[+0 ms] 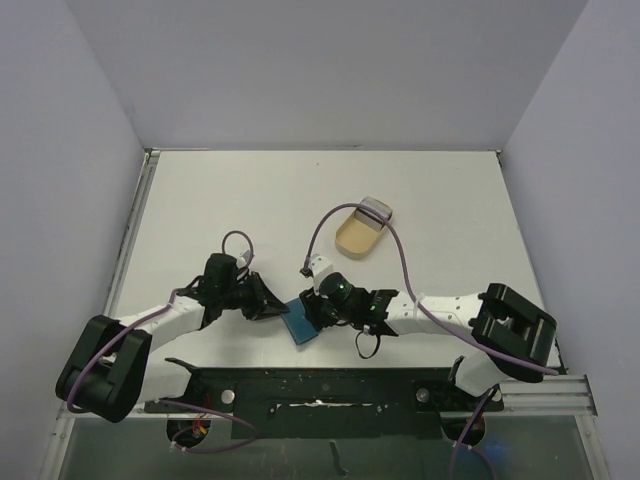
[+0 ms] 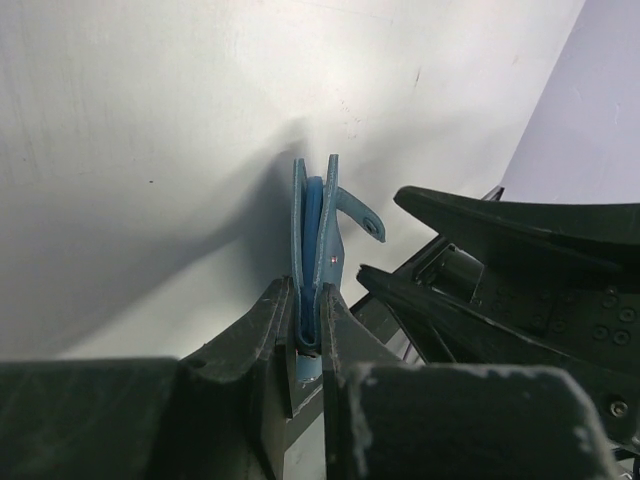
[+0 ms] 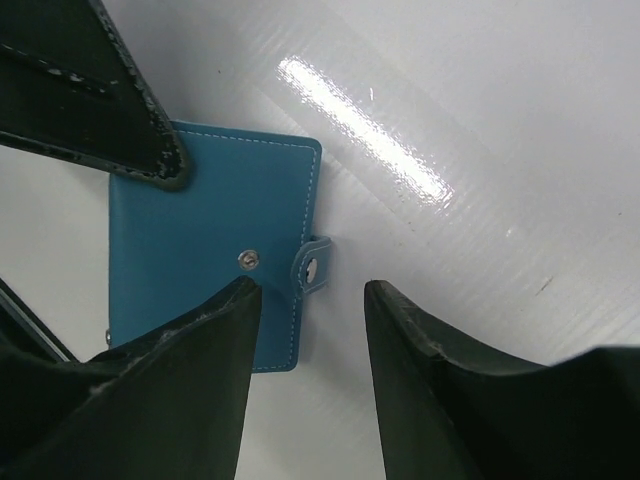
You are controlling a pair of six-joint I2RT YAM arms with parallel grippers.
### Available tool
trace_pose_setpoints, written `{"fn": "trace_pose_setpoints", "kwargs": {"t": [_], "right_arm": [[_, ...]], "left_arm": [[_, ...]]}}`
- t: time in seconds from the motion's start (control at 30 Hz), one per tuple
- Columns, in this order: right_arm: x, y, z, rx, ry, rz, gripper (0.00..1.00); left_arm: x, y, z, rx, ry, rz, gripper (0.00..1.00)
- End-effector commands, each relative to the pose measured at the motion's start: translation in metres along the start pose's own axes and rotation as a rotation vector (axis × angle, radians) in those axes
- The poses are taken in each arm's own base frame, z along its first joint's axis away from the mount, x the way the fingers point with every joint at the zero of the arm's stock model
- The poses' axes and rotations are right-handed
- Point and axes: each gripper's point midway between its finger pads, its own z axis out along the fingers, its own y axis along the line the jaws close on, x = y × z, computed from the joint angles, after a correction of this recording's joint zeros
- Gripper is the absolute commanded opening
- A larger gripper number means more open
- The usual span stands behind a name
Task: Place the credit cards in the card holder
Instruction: Open the card holder at the center of the board.
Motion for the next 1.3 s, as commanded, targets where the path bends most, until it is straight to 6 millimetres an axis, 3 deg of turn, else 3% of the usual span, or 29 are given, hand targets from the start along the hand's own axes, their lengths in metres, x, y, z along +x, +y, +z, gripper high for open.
{"fn": "trace_pose_setpoints", "kwargs": {"t": [0.0, 0.17, 0.3, 0.4, 0.57, 0.63, 0.77, 0.97, 1.27], "right_arm": [[-0.025, -0.003, 0.003, 0.037, -0.058, -0.009, 0.46], [-0.018, -0.011, 0.011, 0.047, -0.041, -0.008, 0.36], [-0.021, -0.015, 0.012, 0.036, -0.056, 0.01, 0.11], [-0.026, -0.018, 0.007, 0.026, -0.079, 0.026, 0.0], [-0.032, -0.025, -0.011, 0.036, -0.102, 0.068, 0.0], [-0.033, -0.027, -0.018, 0.046, -0.105, 0.08, 0.0], [-0.041, -0.029, -0.033, 0.06, -0.119, 0.114, 0.0], [-0.064, -0.013, -0.049, 0.012, -0.159, 0.25, 0.0], [-0.097, 0.021, -0.053, -0.149, -0.274, 0.391, 0.0]], "left_arm": [[-0.006, -0.022, -0.002, 0.079, -0.007, 0.068, 0.0], [-0.005, -0.023, -0.001, 0.089, 0.0, 0.067, 0.0], [-0.005, -0.024, 0.0, 0.095, 0.004, 0.06, 0.0], [-0.006, -0.023, 0.001, 0.091, 0.004, 0.057, 0.04], [-0.017, -0.026, -0.003, 0.068, -0.028, 0.071, 0.33], [-0.025, -0.032, -0.005, 0.068, -0.048, 0.079, 0.41], [-0.041, -0.039, -0.015, 0.049, -0.1, 0.095, 0.48], [-0.056, -0.055, -0.033, 0.028, -0.181, 0.161, 0.57], [-0.04, -0.05, -0.035, 0.077, -0.145, 0.135, 0.59]]}}
